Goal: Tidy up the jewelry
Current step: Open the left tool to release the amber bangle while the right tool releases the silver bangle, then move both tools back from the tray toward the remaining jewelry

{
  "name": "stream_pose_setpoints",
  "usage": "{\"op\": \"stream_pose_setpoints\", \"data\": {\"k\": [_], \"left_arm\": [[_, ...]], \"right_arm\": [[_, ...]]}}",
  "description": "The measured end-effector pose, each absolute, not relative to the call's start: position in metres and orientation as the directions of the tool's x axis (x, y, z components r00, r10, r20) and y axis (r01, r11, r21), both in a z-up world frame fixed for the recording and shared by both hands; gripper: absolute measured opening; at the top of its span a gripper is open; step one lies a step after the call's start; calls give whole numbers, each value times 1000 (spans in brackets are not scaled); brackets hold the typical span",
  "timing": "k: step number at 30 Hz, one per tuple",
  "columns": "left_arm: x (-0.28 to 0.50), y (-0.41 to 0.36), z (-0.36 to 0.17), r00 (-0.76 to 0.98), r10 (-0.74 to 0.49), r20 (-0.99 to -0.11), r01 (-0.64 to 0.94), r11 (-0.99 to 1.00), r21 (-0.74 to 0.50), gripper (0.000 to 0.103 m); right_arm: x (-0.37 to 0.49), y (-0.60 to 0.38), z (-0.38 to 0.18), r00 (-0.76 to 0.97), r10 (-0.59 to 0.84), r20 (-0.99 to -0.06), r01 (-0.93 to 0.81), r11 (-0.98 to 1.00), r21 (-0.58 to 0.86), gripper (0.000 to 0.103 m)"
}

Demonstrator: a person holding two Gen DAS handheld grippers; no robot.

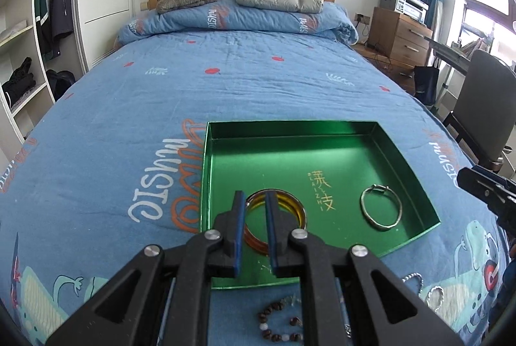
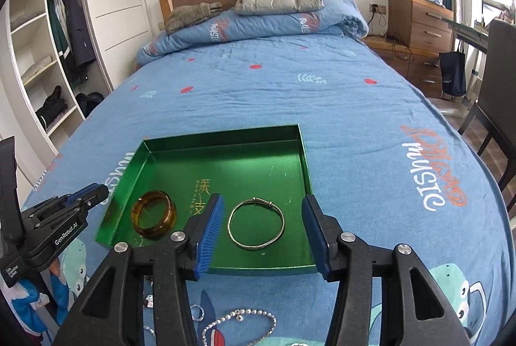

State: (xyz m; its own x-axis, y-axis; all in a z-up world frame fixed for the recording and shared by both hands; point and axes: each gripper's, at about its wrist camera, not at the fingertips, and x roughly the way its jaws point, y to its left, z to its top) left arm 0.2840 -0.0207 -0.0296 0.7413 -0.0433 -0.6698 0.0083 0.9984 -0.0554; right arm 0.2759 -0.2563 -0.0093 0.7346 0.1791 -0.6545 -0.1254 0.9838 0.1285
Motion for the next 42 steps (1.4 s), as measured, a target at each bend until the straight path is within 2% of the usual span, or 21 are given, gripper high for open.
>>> {"op": "stream_pose_setpoints", "data": {"k": [5,18,22,31,42], "left_arm": [[256,-16,-9,753,-45,-657,3,998,-64,12],[186,-3,32,780,-4,-625,-15,1000,-26,13],[162,7,37,795,9,-606,-38,999,-34,31],[112,31,46,823,39,-567,-62,998,-20,33],[76,71,42,831,86,-549,-116,993,-21,33]], "right_arm": [[242,-254,16,765,177,-619,-138,984,110,59],[165,-262,49,817,187,-546,-142,982,124,70],[144,-258,55,823,212,-526,-168,977,131,74],[99,-260,58,834,238,-498,-191,971,145,76],[70,-290,40,836,185,-516,-123,981,153,78]]}}
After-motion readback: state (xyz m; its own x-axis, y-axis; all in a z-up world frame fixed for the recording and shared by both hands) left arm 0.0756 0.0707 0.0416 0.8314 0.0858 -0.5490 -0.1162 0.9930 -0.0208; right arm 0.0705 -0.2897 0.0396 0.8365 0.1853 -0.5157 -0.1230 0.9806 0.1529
